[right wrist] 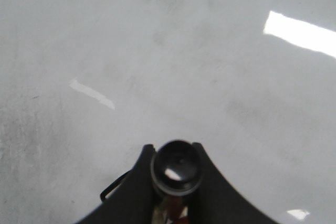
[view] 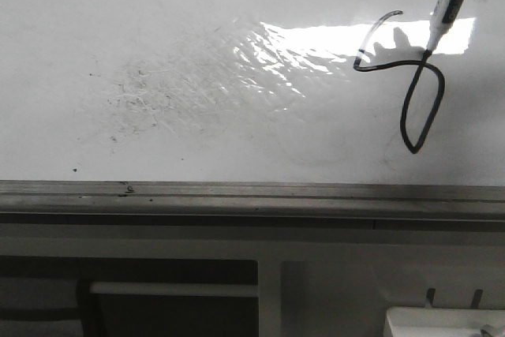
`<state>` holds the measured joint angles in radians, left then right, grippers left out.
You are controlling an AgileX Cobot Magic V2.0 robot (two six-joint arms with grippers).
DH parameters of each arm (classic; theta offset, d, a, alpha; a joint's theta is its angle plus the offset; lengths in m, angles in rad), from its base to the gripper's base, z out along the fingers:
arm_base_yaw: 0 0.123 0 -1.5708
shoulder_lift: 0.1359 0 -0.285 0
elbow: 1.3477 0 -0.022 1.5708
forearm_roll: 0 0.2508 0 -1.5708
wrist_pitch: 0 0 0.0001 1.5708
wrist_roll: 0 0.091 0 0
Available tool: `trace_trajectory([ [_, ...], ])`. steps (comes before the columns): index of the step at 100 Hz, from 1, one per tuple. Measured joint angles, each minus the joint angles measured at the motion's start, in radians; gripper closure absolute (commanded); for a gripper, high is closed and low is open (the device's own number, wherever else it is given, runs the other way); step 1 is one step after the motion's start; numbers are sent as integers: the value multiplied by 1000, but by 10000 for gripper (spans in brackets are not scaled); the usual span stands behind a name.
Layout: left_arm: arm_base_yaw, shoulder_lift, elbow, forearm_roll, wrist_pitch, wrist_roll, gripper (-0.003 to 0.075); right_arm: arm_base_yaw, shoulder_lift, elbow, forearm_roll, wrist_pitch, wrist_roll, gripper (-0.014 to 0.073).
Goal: Write number 8 on whiteboard
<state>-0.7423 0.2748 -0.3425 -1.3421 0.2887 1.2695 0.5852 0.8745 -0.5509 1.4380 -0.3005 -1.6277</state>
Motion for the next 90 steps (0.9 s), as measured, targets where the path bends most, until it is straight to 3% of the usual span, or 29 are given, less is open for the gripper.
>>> trace_trajectory([
  [23, 0, 0, 0, 0, 0, 0, 741, 0, 41, -71, -37, -22, -4, 664],
  [64, 0, 0, 0, 0, 5, 0, 741, 0, 104, -127, -44, 68, -8, 664],
  [90, 0, 0, 0, 0, 44, 0, 735, 0, -157, -158, -46, 240, -11, 664],
])
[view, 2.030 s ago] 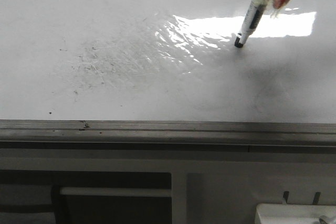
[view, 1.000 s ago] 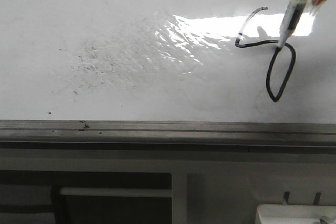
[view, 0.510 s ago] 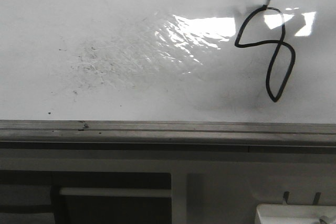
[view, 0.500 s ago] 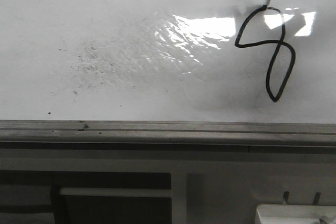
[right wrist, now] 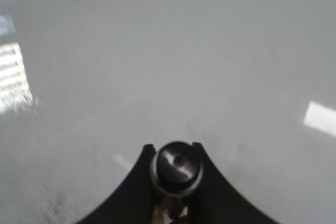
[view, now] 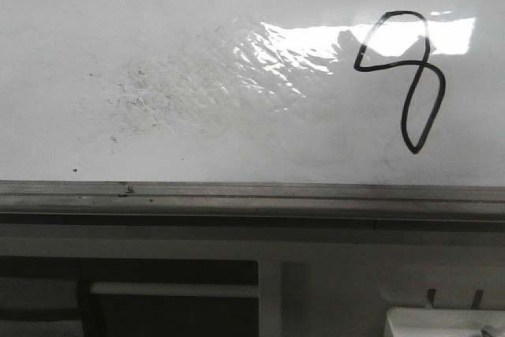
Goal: Write number 8 on whiteboard
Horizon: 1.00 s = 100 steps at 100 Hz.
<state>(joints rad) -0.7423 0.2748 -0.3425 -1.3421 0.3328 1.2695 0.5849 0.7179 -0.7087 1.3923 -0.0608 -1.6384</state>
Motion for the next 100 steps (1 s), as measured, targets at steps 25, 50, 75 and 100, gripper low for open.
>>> trace_trajectory([
  [25, 0, 31, 0, 0, 29, 0, 448, -2, -162, -8, 19, 83, 0, 664],
  [50, 0, 230, -85, 26, 154, 0, 360, -2, -77, -8, 23, 413, 8, 664],
  [75, 0, 432, -185, 64, 328, 116, 360, -2, 125, -8, -128, 759, 35, 664],
  [100, 0, 587, -194, 63, 361, 178, 360, -2, 205, -8, -153, 849, 37, 664],
])
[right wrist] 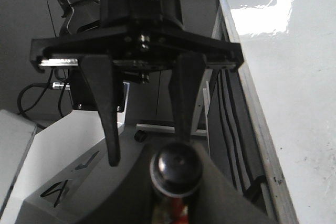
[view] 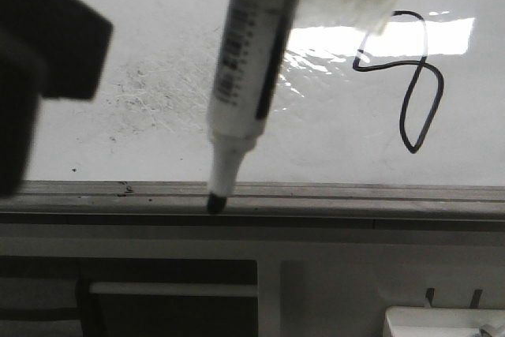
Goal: Write number 8 on whiteboard
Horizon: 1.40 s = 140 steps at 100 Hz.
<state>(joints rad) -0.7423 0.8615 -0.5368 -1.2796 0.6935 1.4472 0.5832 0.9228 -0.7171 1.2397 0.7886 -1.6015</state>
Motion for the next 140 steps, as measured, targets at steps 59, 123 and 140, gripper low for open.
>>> trace_trajectory([
  [59, 0, 203, -5, -279, 52, 264, 360, 0, 8, 0, -4, 8, 2, 664],
  [123, 0, 270, -24, -440, 52, 319, 476, 0, 8, 0, -6, -2, 2, 664],
  [140, -4, 270, -24, -432, 74, 327, 739, -1, 8, 0, -6, -13, 7, 664],
])
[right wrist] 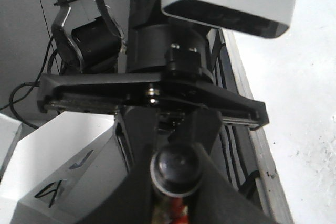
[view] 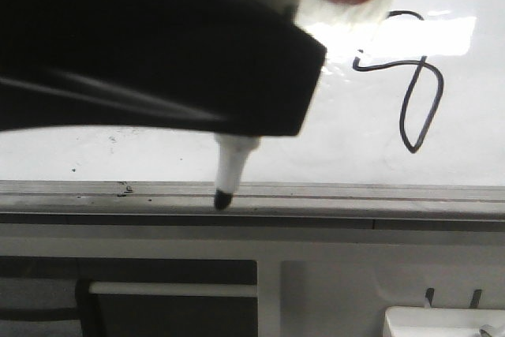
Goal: Write number 8 on whiteboard
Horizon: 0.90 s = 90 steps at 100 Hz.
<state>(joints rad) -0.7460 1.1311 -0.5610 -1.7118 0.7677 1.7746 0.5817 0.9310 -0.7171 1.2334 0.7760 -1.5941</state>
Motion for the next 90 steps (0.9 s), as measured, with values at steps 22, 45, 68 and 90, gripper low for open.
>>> trace_trajectory([
  [22, 0, 0, 0, 17, 20, 32, 741, -1, 2, 0, 0, 8, 85, 439],
  [45, 0, -4, 0, -19, 31, -1, 741, -1, -9, 0, -37, -11, 141, 34],
  [68, 0, -115, 86, -36, -21, -32, 741, -60, -162, 0, -282, -28, 357, 174],
  [90, 0, -195, 134, -64, -189, -58, 741, -121, -361, 0, -429, -24, 505, 599],
])
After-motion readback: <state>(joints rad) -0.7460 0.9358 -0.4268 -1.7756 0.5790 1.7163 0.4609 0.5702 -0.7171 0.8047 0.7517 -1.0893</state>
